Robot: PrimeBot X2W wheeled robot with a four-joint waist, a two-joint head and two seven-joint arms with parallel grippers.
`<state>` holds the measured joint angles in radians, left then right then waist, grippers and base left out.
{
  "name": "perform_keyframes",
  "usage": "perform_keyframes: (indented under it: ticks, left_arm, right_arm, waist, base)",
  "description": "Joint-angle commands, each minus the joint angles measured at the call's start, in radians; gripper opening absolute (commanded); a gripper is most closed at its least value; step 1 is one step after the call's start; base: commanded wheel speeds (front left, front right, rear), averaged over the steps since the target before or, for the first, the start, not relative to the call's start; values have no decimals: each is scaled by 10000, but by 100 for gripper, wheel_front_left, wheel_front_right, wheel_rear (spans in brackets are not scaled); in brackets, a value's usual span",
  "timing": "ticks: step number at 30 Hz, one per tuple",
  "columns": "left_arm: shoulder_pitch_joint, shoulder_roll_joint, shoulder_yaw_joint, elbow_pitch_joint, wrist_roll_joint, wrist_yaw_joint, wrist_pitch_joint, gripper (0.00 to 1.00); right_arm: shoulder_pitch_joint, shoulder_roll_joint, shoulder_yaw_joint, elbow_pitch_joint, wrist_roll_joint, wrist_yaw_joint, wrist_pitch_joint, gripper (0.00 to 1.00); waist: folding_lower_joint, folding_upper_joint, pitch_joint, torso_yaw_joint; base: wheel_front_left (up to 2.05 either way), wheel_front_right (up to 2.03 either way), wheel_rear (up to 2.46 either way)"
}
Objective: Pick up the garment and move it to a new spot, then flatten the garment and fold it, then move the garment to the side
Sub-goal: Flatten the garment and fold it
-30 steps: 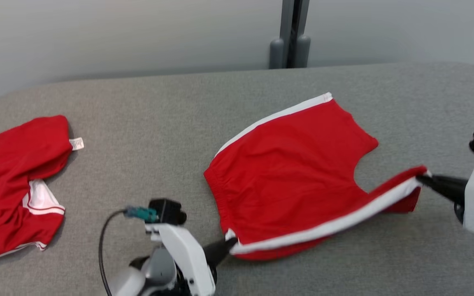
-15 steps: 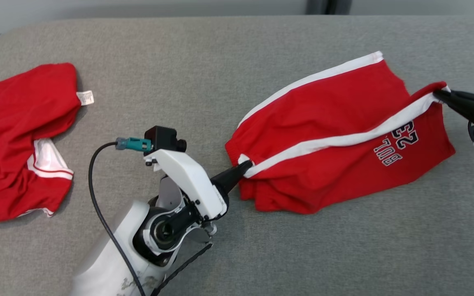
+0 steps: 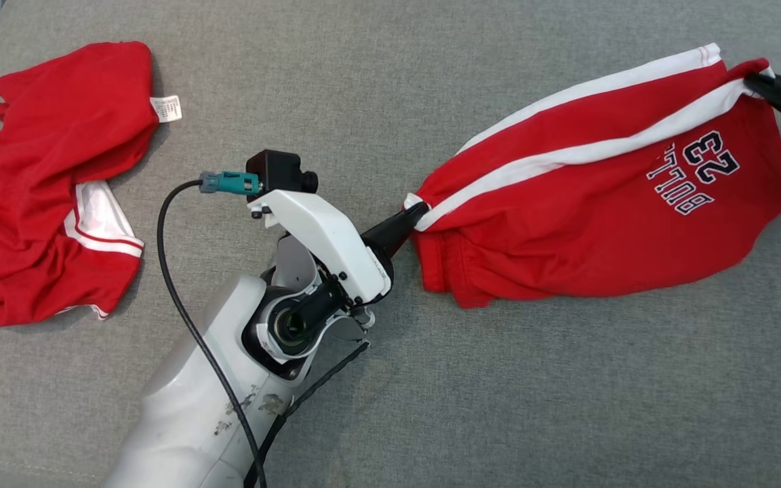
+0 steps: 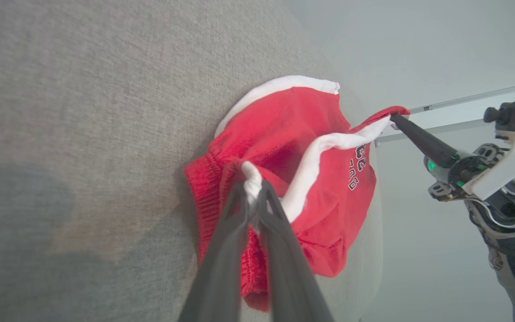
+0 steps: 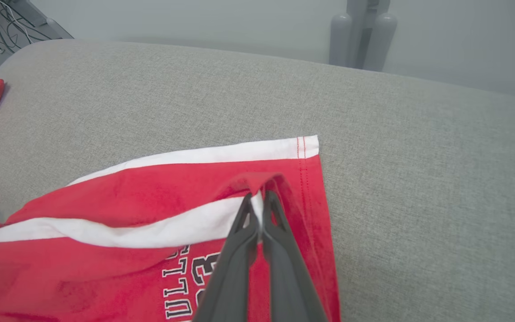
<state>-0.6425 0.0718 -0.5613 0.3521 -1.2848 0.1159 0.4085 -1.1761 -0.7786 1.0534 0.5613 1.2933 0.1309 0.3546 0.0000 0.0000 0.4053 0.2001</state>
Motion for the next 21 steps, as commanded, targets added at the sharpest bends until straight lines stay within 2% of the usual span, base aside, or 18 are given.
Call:
perform_keyframes:
  ticks: [1, 11, 21]
  left_arm:
    - [-228, -17, 17, 105, 9, -68, -86, 0]
    - [-922, -170, -156, 758, -200, -340, -868, 0]
    - [-1610, -192, -729, 1237, -896, -297, -1760, 0]
  right_arm:
    - [-120, 22, 41, 102, 3, -3, -97, 0]
    - [-520, 183, 281, 902, 9, -3, -632, 0]
    - [-861, 420, 486, 1420, 113, -3, -1388, 0]
  waist:
    - [0, 0, 92, 77]
    - [0, 0, 415, 185]
    - [0, 0, 769, 147]
  base:
    - [0, 0, 0]
    - [0, 0, 0]
    - [0, 0, 0]
